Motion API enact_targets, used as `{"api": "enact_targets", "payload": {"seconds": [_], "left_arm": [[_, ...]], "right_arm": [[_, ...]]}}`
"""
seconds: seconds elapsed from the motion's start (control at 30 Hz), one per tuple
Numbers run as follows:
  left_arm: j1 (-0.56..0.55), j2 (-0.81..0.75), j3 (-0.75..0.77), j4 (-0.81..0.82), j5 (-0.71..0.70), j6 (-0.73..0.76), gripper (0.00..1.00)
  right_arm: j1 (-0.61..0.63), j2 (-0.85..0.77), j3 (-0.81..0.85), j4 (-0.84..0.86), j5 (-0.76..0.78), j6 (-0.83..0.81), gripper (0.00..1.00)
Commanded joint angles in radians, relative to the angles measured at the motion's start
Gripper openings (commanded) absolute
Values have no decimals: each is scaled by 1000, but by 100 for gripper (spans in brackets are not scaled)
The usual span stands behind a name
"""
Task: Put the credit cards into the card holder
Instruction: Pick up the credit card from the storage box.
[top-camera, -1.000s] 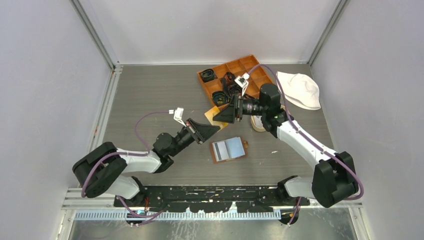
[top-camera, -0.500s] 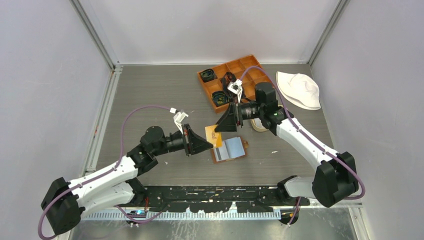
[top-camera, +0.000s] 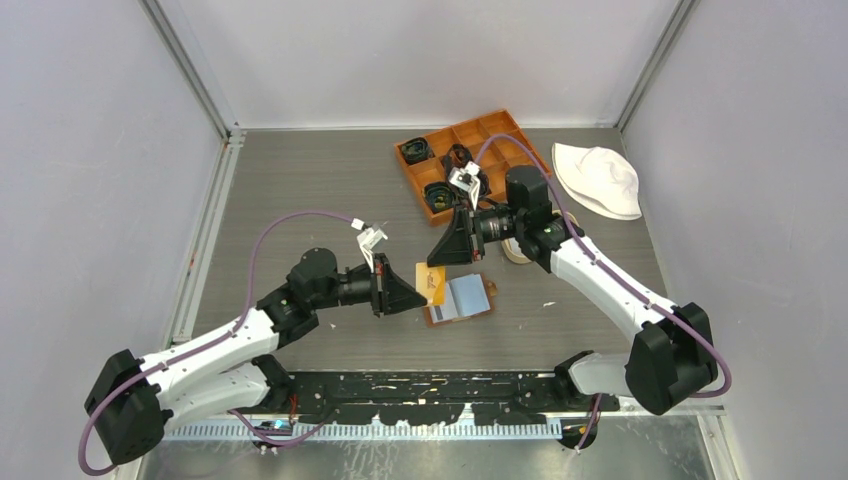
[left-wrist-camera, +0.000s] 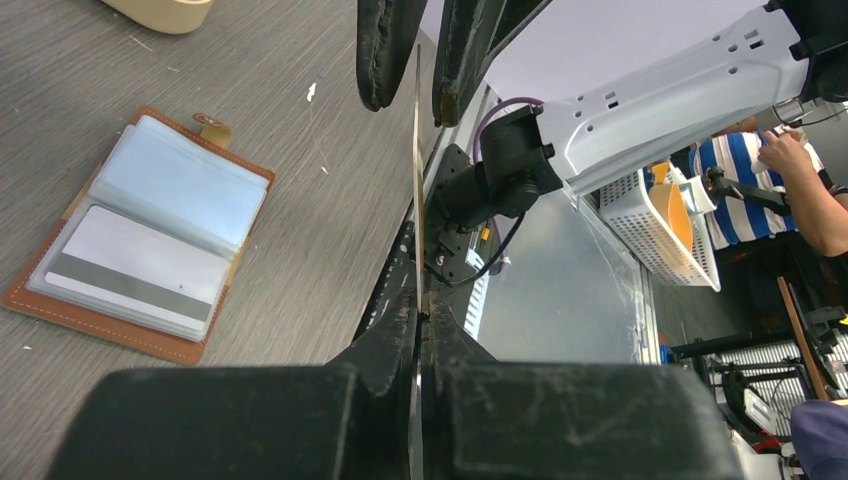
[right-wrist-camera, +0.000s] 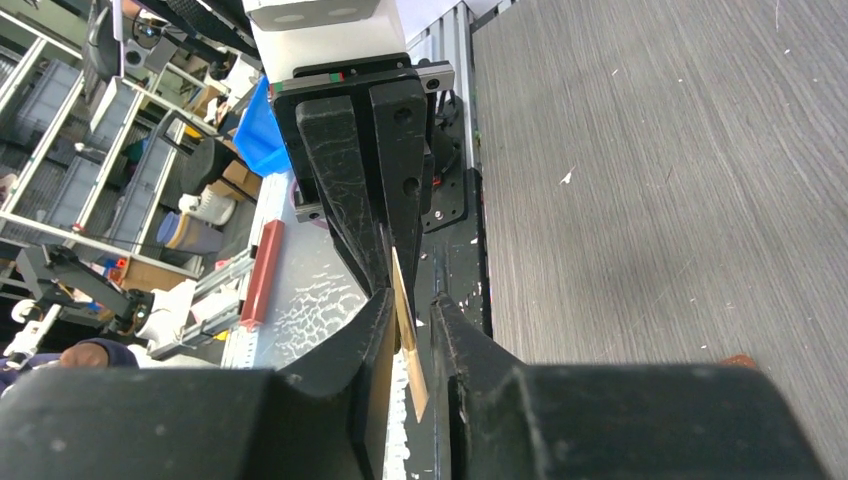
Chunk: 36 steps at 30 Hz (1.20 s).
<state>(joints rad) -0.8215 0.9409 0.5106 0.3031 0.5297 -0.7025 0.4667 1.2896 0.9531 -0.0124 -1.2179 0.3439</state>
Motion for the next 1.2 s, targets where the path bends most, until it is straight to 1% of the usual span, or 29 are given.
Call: {"api": "enact_targets", "payload": {"seconds": [0.0, 0.03, 0.07, 0.2, 0.27, 0.37, 0.4, 0.43, 0.5, 0.53, 0.57, 0.63, 0.73, 0.8, 0.93, 1.03, 1.17], "left_arm": [[2, -22, 43, 23, 16, 15, 0], [2, -23, 42, 25, 13, 14, 0], [2, -24, 40, 26, 12, 13, 0], [1, -35, 33, 34, 4, 11, 0], [2, -43, 29, 36, -2, 11, 0], [3, -50, 23, 42, -8, 8, 0], [2, -53, 19, 47, -13, 5, 0], [2, -56, 14, 50, -19, 1, 7], [2, -66, 0, 57, -51, -15, 30], [2, -73, -14, 73, -70, -27, 40], [2, -78, -30, 98, -87, -42, 47], [2, -86, -64, 156, -116, -71, 52], [2, -79, -93, 248, -147, -108, 52], [2, -66, -104, 303, -155, -127, 50], [2, -32, -103, 345, -166, -136, 47], [2, -11, -98, 376, -169, -140, 41], [2, 5, -85, 376, -166, -132, 32]], "right_arm": [[8, -3, 38, -14, -29, -29, 27], [8, -1, 38, -19, -28, -31, 31], [9, 0, 39, -24, -29, -37, 33], [8, 4, 47, -57, -33, -65, 33], [10, 4, 50, -69, -34, -78, 26], [14, 4, 55, -86, -38, -98, 5], [14, 2, 58, -96, -36, -110, 1], [14, 1, 61, -107, -34, -116, 1], [15, 2, 64, -112, -36, -119, 1], [15, 5, 63, -113, -38, -117, 1], [15, 8, 62, -113, -40, -117, 1], [16, 15, 62, -113, -41, -116, 1], [22, 21, 61, -111, -39, -116, 1], [24, 23, 61, -110, -39, -115, 1], [27, 25, 58, -109, -44, -115, 1], [31, 29, 56, -107, -49, -116, 1], [33, 31, 55, -107, -54, -121, 1]]}}
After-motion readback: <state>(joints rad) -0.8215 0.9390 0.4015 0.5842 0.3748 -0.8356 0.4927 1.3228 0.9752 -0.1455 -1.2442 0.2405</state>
